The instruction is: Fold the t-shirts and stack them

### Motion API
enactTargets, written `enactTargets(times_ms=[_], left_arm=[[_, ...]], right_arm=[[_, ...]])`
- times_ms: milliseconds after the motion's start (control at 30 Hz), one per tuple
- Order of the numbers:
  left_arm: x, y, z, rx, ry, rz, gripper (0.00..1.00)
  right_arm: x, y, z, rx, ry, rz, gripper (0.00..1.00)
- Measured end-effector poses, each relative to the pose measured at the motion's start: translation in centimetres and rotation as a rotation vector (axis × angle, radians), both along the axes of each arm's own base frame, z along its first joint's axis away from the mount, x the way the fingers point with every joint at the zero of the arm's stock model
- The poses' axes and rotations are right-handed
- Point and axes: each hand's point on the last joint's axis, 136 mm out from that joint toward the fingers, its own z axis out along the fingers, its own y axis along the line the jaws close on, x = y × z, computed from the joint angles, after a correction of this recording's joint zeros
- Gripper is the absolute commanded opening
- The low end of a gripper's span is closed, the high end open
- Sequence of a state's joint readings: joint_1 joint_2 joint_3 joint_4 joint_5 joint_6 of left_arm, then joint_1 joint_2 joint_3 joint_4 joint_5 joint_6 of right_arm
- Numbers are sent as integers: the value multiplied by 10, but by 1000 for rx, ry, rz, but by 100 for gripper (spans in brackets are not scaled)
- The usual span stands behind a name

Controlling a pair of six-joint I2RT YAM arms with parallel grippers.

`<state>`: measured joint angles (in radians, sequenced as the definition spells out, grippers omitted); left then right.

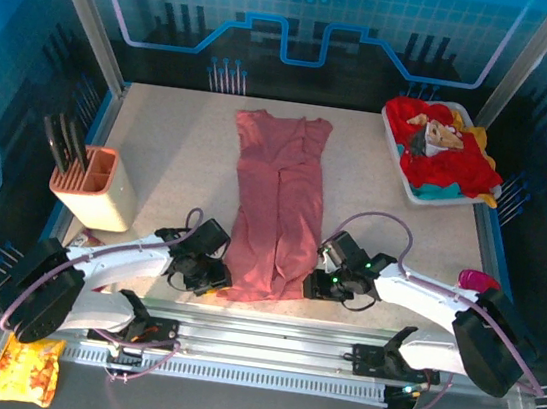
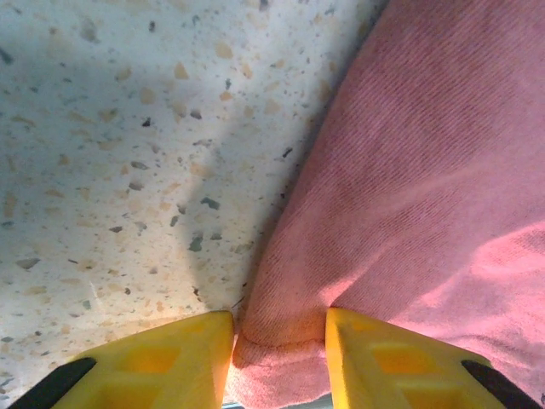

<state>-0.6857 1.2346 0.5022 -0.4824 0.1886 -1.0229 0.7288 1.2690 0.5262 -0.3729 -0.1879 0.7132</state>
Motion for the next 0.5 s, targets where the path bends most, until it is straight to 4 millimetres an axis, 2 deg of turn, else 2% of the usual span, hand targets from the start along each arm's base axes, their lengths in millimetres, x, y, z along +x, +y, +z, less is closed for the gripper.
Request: enactTargets(times_ms=[167, 433, 500], left_arm=[[0, -1, -1, -1, 0, -2, 35], [0, -1, -2, 2, 3, -3, 29], [0, -1, -2, 4, 5, -2, 25]], right_arm=[[-1, 1, -2, -2, 12, 1, 39], [-1, 9, -4, 28, 33, -22, 13], [-1, 10, -3, 36, 36, -27, 7]])
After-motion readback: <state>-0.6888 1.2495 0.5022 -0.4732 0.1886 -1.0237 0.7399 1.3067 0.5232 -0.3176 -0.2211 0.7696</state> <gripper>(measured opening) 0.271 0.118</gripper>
